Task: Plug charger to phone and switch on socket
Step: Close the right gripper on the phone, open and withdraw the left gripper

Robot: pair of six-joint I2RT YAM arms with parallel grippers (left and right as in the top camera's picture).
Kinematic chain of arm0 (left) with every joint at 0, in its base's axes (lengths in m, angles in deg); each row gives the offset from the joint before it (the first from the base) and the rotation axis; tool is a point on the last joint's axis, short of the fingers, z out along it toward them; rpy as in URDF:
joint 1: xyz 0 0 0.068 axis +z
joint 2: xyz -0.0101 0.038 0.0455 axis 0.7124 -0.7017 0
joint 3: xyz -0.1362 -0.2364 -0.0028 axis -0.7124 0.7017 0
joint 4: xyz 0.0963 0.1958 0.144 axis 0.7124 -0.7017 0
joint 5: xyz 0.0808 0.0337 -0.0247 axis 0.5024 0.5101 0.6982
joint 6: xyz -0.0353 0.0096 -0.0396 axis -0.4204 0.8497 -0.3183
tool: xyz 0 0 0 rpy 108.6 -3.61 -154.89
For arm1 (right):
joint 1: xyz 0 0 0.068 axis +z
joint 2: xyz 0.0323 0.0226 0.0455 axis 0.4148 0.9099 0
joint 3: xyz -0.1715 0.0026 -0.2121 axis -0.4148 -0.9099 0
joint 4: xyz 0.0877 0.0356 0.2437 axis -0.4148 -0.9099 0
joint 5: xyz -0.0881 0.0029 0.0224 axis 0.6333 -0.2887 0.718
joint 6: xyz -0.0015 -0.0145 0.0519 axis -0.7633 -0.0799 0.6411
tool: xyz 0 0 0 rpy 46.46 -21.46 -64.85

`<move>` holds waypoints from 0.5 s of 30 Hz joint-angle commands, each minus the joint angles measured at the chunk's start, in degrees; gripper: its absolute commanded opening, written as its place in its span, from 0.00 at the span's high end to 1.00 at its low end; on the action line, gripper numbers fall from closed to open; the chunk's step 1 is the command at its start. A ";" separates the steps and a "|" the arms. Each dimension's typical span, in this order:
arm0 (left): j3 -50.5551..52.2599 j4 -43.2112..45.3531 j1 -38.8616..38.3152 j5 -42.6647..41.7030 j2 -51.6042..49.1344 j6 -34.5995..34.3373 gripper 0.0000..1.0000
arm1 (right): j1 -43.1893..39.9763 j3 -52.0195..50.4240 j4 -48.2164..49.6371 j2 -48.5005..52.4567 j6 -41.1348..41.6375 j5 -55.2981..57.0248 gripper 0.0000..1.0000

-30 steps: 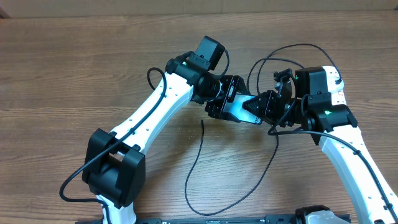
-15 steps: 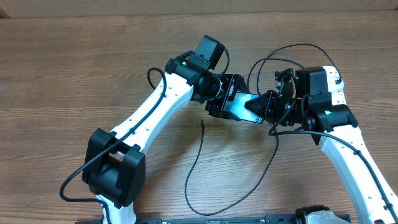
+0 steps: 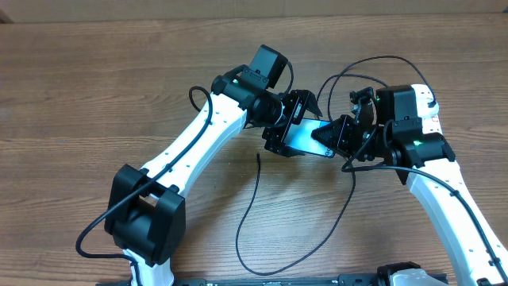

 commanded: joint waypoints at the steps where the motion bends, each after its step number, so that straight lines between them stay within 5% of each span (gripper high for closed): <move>1: -0.55 0.07 2.75 -3.74 2.16 10.84 0.01 | -0.90 0.31 0.57 -0.20 0.55 -1.31 0.96; 8: -0.55 0.04 9.57 -11.08 2.16 31.08 0.01 | -2.43 0.31 0.61 -0.20 1.09 -1.29 0.96; 15: -0.55 2.29 12.11 -10.73 2.56 31.12 0.00 | -5.99 0.31 0.63 -0.20 9.18 -1.31 0.96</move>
